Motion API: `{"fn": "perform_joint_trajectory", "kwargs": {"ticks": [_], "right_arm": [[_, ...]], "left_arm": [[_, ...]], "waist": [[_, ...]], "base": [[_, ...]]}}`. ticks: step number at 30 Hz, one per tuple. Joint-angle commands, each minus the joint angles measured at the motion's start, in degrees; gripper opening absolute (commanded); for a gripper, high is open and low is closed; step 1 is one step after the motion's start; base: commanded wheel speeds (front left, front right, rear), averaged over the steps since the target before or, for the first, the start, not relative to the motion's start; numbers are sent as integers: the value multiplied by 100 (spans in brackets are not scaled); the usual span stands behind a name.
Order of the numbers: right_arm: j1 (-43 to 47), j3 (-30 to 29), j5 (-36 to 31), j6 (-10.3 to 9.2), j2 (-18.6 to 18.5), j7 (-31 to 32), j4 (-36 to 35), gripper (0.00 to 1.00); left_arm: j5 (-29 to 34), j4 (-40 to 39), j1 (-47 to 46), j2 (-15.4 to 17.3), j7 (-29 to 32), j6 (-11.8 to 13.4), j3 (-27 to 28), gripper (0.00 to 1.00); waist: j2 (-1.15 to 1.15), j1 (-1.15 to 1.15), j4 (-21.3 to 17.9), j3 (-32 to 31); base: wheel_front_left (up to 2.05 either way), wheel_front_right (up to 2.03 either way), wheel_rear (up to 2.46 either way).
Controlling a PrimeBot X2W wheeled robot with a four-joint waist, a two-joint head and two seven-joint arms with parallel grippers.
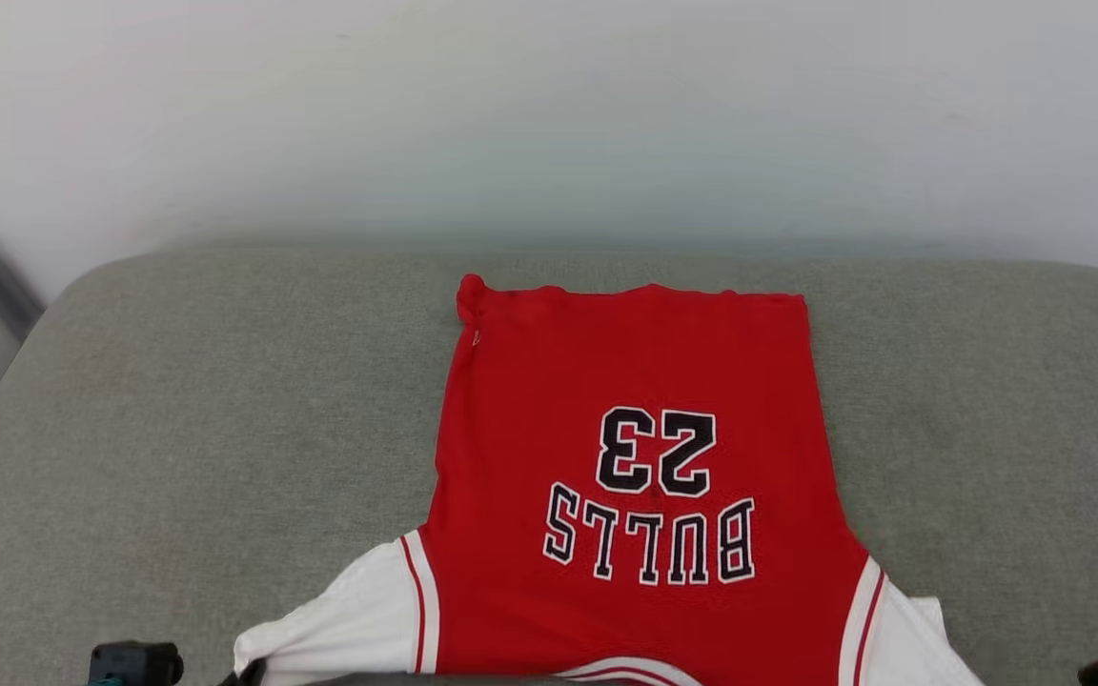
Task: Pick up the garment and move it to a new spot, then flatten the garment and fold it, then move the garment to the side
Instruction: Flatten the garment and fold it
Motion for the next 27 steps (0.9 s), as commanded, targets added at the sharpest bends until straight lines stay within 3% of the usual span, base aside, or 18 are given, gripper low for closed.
{"fn": "perform_joint_trajectory", "kwargs": {"ticks": [1, 6, 7, 8, 9, 15, 20, 24, 27], "right_arm": [[323, -158, -81, -6, 57, 212, -199, 0], [668, -612, -332, -6, 259, 695, -689, 0], [659, -701, -399, -6, 302, 773, -766, 18], [615, -761, -479, -6, 328, 843, -878, 66], [527, -854, -542, -6, 355, 884, -983, 100], [-348, -1587, -862, -6, 360, 973, -1568, 100], [-1833, -1873, -1003, -6, 119, 1263, -1774, 100], [-3230, -1629, -929, -6, -86, 1960, -1555, 100], [-4269, -1333, -843, -5, -170, 2818, -1230, 100]], "left_arm": [[-16, -73, 103, 49, -33, 80, -5, 0], [29, -215, 65, -12, -7, 130, -41, 0], [79, -225, 15, -22, 12, 128, -53, 0], [123, -227, -34, -33, 35, 127, -76, 0], [156, -232, -85, -51, 40, 137, -81, 0], [348, -370, -420, -121, 10, 162, 6, 0], [597, -654, -790, -185, -50, 219, 147, 0], [933, -842, -1158, -206, -59, 282, 167, 0], [1130, -990, -1393, -247, -72, 325, 190, 0]], "waist": [[0, 2, 25, 13], [0, 2, 53, 74], [0, 2, 56, 95], [0, 2, 57, 122], [0, 2, 57, 153], [0, 2, 123, 646], [0, 2, 304, 1321], [0, 2, 501, 1873], [0, 2, 657, 2285]], "base": [[0, 0, 0], [0, 0, 0], [0, 0, 0], [0, 0, 0], [0, 0, 0], [0, 0, 0], [0, 0, 0], [0, 0, 0], [0, 0, 0]]}}
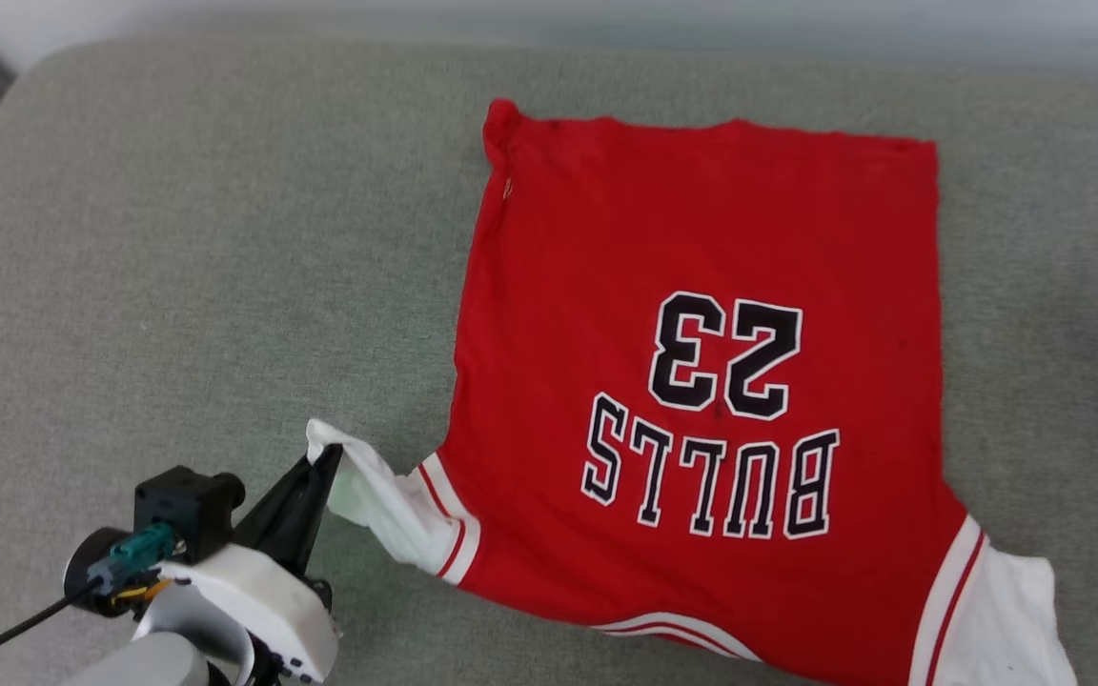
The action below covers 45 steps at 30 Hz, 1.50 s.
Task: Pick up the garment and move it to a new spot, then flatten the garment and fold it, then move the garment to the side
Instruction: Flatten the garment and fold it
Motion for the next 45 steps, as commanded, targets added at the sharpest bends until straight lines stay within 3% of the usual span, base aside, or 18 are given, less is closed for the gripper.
{"fn": "perform_joint_trajectory", "kwargs": {"ticks": [1, 7, 9, 16, 23, 24, 25, 34, 39, 45], "right_arm": [[-699, 232, 47, -6, -42, 634, 295, 100], [-2452, 589, 5, -6, 220, 2567, 1432, 100], [-2732, 624, -88, -5, 306, 2872, 1681, 100], [-3137, 436, -468, -5, 687, 3041, 2350, 100], [-2360, 497, -525, -4, 1078, 2796, 2819, 100], [-2307, 515, -504, -4, 1093, 2767, 2836, 62], [-2289, 515, -494, -4, 1093, 2714, 2831, 0], [-2702, 820, -290, -5, 767, 1998, 2431, 0], [-2389, 1458, 175, -5, 262, 1545, 1948, 0], [-1517, 1700, 963, -5, -519, 1171, 1196, 0]], "left_arm": [[175, -88, -217, -44, -28, 66, 4, 0], [511, -316, -621, -262, -48, 100, 20, 0], [612, -370, -721, -306, -58, 99, 8, 0], [932, -622, -1022, -491, -64, 163, -48, 0], [1067, -627, -1099, -577, -85, 241, -43, 0], [1080, -620, -1109, -583, -87, 247, -39, 0], [1092, -607, -1118, -590, -87, 251, -39, 0], [1000, -405, -866, -552, -100, 269, -12, 0], [876, -355, -580, -448, -102, 346, 11, 0], [707, -389, -203, -297, -60, 464, -20, 0]], "waist": [[0, -1, 359, 705], [0, -1, 773, 1445], [0, -1, 889, 1625], [0, -1, 1197, 2123], [0, -1, 1226, 2262], [0, -1, 1219, 2265], [0, -1, 1211, 2262], [0, -1, 951, 1614], [0, -1, 700, 934], [0, -1, 350, 232]], "base": [[0, 0, 0], [0, 0, 0], [0, 0, 0], [0, 0, 0], [0, 0, 0], [0, 0, 0], [0, 0, 0], [0, 0, 0], [0, 0, 0], [0, 0, 0]]}}
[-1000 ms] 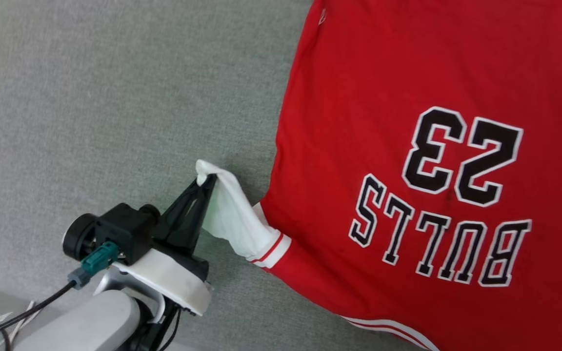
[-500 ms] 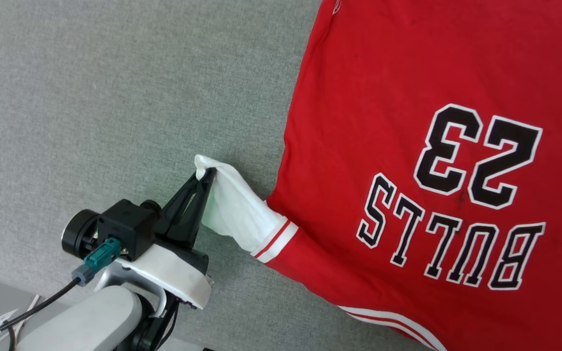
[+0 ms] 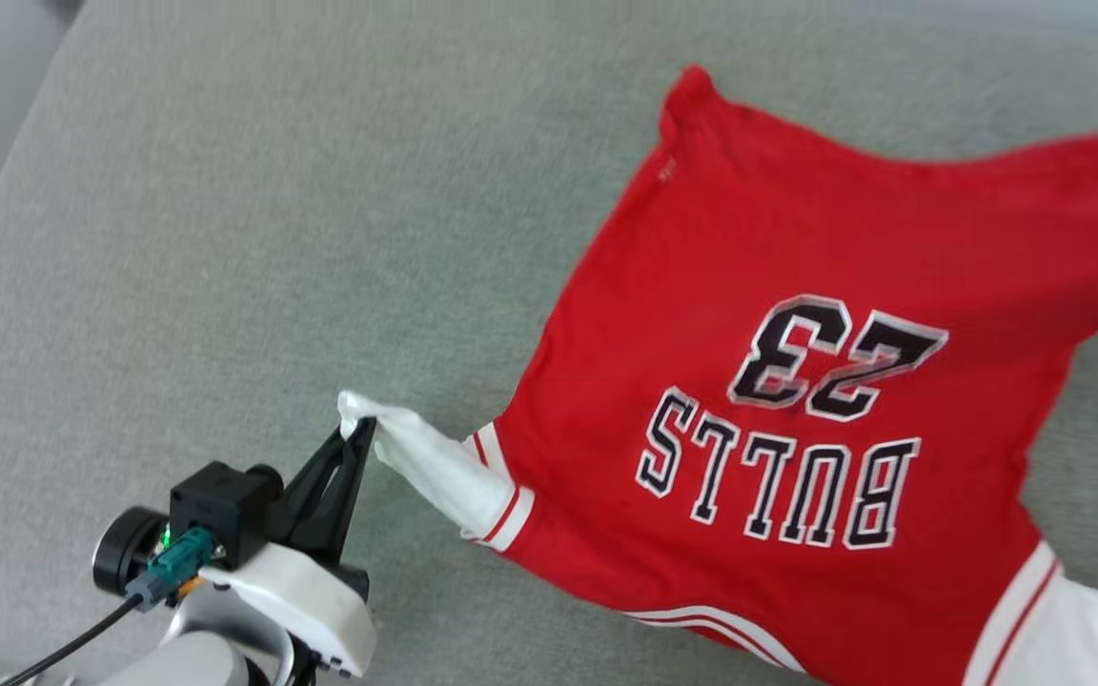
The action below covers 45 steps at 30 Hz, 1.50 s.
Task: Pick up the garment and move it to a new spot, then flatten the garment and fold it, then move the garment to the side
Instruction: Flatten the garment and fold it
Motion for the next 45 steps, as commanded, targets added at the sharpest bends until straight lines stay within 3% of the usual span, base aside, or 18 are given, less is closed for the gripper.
{"fn": "perform_joint_trajectory", "kwargs": {"ticks": [1, 6, 12, 16, 23, 24, 25, 36, 39, 44, 45], "right_arm": [[217, 44, 45, -4, -72, -46, -97, 0], [1413, -22, 442, -4, -801, -304, -750, 0], [3202, -270, 798, -5, -1218, -655, -1032, 0], [4466, -352, 881, -4, -1143, -899, -956, 0], [5701, -710, 819, -4, -540, -1402, -694, 0], [5723, -802, 782, -4, -478, -1463, -704, 34], [5731, -896, 741, -4, -428, -1510, -725, 100], [4731, -2132, 338, -4, -860, -1307, -1699, 100], [4073, -2023, 308, -4, -965, -1024, -1968, 100], [2997, -1581, 258, -4, -813, -559, -1950, 100], [2449, -1203, 142, -4, -668, -239, -1783, 100]], "left_arm": [[-20, -10, 103, 41, 2, 33, -7, 0], [-132, -122, 359, 177, 1, 172, 45, 0], [-193, -247, 599, 326, -11, 305, 83, 0], [-179, -310, 627, 359, 8, 321, 54, 0], [-142, -356, 580, 362, 47, 313, 1, 0], [-137, -351, 567, 357, 60, 309, -4, 0], [-136, -345, 559, 356, 66, 308, -7, 0], [-60, -365, 445, 291, 119, 268, -51, 0], [10, -364, 301, 251, 155, 215, -78, 0], [105, -344, 94, 183, 166, 156, -80, 0], [138, -324, 10, 144, 169, 113, -86, 0]], "waist": [[0, 0, -333, -410], [0, 0, -644, -696], [0, 0, -935, -863], [0, 0, -998, -894], [0, 0, -1047, -857], [0, 0, -1053, -862], [0, 0, -1057, -873], [0, 0, -893, -795], [0, 0, -745, -646], [0, 0, -537, -388], [0, 0, -443, -259]], "base": [[0, 0, 0], [0, 0, 0], [0, 0, 0], [0, 0, 0], [0, 0, 0], [0, 0, 0], [0, 0, 0], [0, 0, 0], [0, 0, 0], [0, 0, 0], [0, 0, 0]]}}
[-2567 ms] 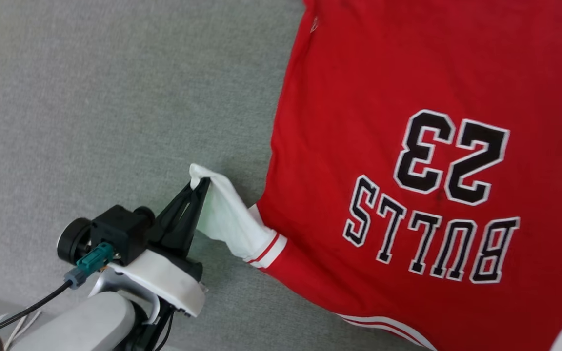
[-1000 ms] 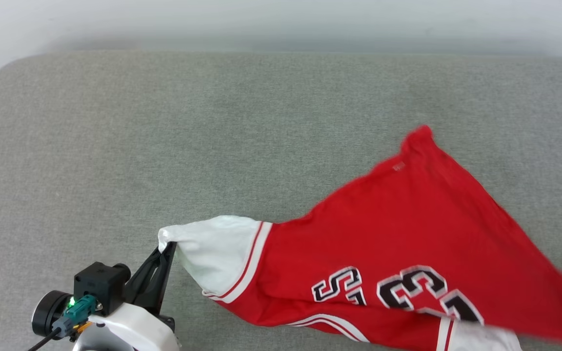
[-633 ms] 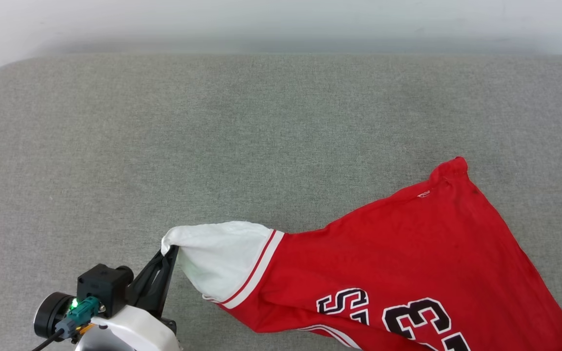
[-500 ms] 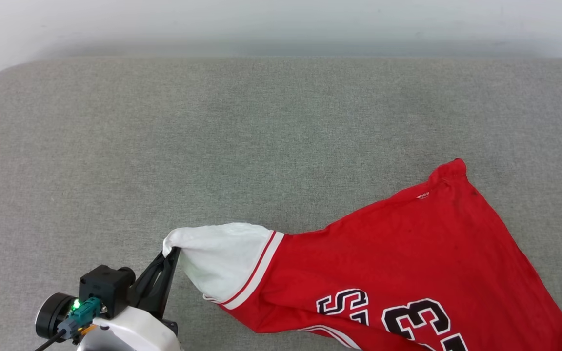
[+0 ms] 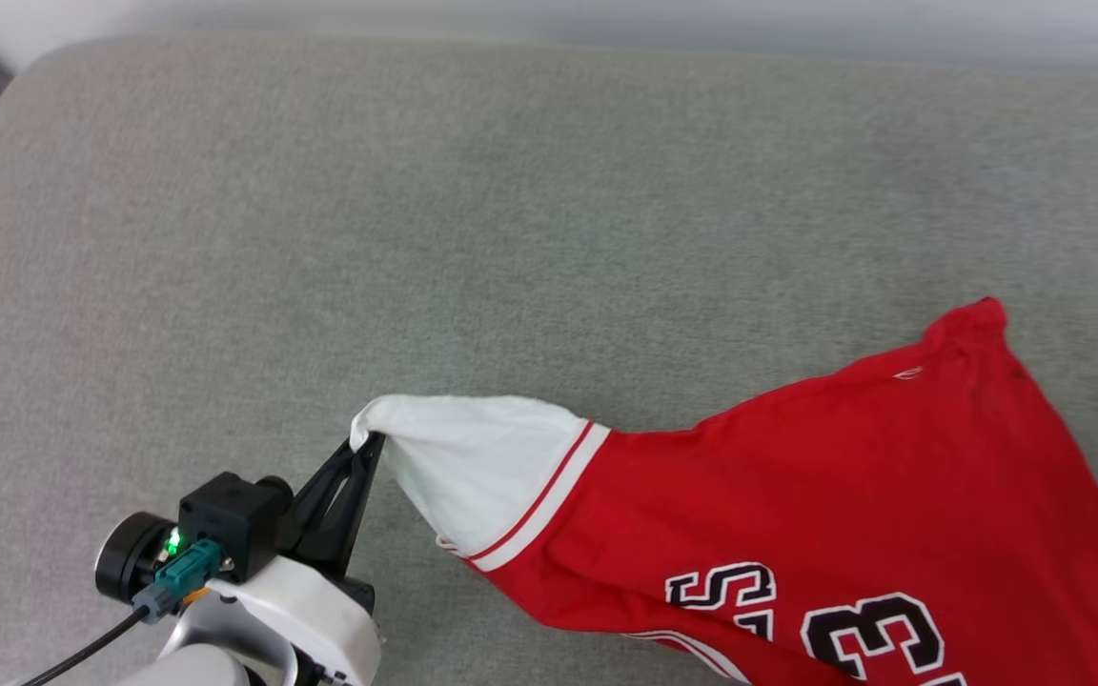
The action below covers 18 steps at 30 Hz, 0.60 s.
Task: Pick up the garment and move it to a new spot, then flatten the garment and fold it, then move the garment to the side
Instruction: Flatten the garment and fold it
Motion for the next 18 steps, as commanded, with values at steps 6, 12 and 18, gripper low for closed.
{"fn": "perform_joint_trajectory", "kwargs": {"ticks": [6, 12, 18], "right_arm": [[-1751, 1126, -519, -4, 836, 1087, 1150, 100], [-2356, 1463, -843, -4, 1297, 1162, 1919, 100], [-2104, 2016, -817, -3, 1516, 991, 2493, 100]], "left_arm": [[158, 54, -355, -182, -40, -113, 16, 0], [243, 100, -523, -326, -56, -177, -6, 0], [289, 193, -585, -494, -93, -205, -31, 0]], "waist": [[0, 0, 430, 607], [0, 0, 621, 926], [0, 0, 722, 1104]], "base": [[0, 0, 0], [0, 0, 0], [0, 0, 0]]}}
